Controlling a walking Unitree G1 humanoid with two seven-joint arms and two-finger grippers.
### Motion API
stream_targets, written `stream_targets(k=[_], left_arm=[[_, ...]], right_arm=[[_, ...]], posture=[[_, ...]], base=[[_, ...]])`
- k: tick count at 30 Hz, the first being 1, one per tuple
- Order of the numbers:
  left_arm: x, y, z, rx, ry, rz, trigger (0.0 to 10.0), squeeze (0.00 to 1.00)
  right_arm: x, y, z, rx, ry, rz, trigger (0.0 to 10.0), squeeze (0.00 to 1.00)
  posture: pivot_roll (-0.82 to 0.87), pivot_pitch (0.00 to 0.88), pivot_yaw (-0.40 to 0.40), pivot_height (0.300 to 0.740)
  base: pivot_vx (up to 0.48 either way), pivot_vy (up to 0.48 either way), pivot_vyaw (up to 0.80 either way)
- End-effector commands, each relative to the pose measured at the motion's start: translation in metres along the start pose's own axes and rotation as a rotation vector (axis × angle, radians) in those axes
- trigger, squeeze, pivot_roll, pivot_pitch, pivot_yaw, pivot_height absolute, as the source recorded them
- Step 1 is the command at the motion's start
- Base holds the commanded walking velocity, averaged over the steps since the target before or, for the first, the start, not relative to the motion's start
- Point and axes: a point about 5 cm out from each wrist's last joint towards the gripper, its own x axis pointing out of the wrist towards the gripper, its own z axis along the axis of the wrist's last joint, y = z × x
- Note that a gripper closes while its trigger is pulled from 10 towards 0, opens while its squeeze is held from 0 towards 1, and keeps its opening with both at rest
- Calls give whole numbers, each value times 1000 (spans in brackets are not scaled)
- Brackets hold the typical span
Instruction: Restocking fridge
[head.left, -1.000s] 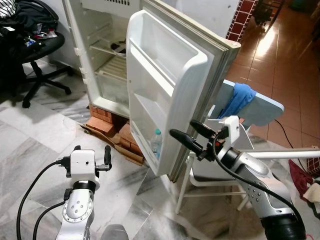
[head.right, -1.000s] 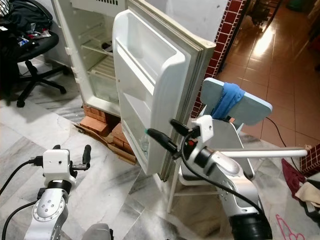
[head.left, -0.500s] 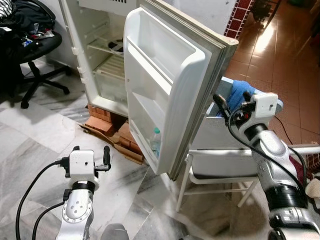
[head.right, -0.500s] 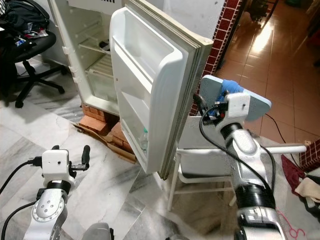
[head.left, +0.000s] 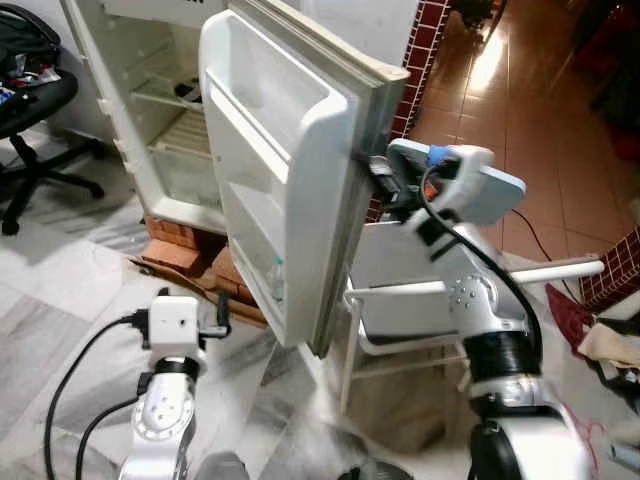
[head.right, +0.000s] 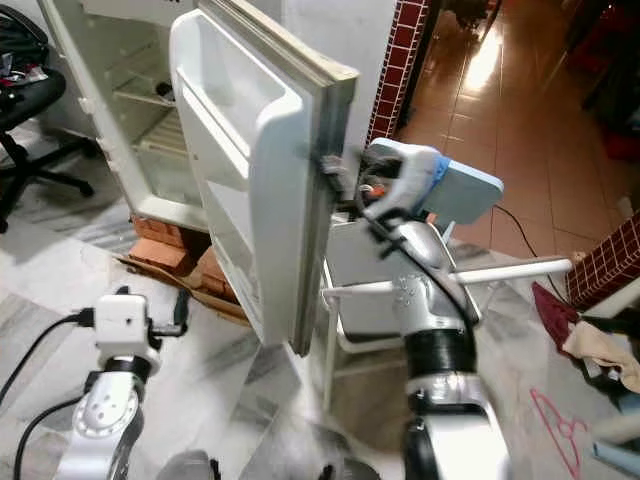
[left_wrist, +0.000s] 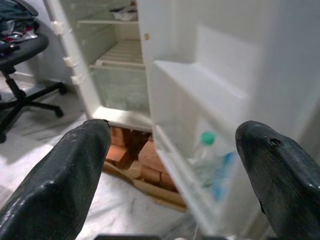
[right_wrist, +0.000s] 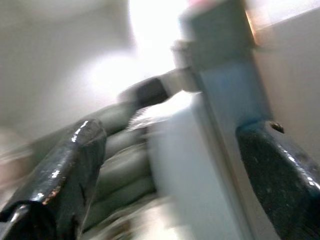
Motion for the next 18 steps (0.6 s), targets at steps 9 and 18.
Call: stream_targets(k=[9, 18], left_arm=[[-2, 2, -2, 4, 6, 2, 10000, 0], [6, 5, 3, 22, -5, 8, 10000, 0]], right_arm=[[-25, 38, -13, 139, 122, 232, 10000, 0], [-61, -8, -36, -139, 264, -176, 10000, 0]], posture=[[147, 0, -70, 740], [139, 0, -58, 740]], base=[[0, 0, 0], [0, 0, 0]])
